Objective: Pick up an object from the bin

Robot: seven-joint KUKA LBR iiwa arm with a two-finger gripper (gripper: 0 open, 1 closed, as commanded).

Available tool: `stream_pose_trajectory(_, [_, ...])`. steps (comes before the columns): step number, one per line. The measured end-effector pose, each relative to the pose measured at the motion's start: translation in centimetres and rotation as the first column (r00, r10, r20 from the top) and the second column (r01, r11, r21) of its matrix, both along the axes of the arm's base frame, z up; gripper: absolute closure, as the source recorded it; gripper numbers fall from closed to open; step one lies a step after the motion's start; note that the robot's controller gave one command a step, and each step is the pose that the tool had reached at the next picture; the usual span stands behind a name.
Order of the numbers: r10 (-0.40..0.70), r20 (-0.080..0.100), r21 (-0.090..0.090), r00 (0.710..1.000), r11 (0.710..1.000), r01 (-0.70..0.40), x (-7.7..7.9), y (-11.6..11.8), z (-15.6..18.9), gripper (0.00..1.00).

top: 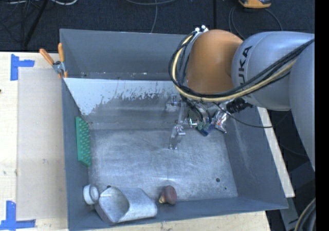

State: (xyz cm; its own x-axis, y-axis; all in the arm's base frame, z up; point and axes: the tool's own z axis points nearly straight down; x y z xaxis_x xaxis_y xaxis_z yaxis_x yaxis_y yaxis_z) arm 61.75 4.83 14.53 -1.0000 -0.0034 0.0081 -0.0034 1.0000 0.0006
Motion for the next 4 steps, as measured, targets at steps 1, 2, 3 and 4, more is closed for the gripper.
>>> stream_pose_trajectory(1, [0.151, 0.0, 0.0, 0.989, 0.989, -0.151, -8.1, 0.3, -4.0, 0.0])
stream_pose_trajectory(2, [0.36, 0.003, 0.001, 0.933, 0.933, -0.36, -13.6, 0.6, -2.9, 0.0])
stream_pose_trajectory(3, [0.366, 0.028, -0.006, 0.93, 0.93, -0.366, -13.6, 0.6, -7.2, 0.0])
stream_pose_trajectory(4, [0.448, 0.032, -0.012, 0.893, 0.894, -0.448, -13.9, 2.6, -7.1, 0.0])
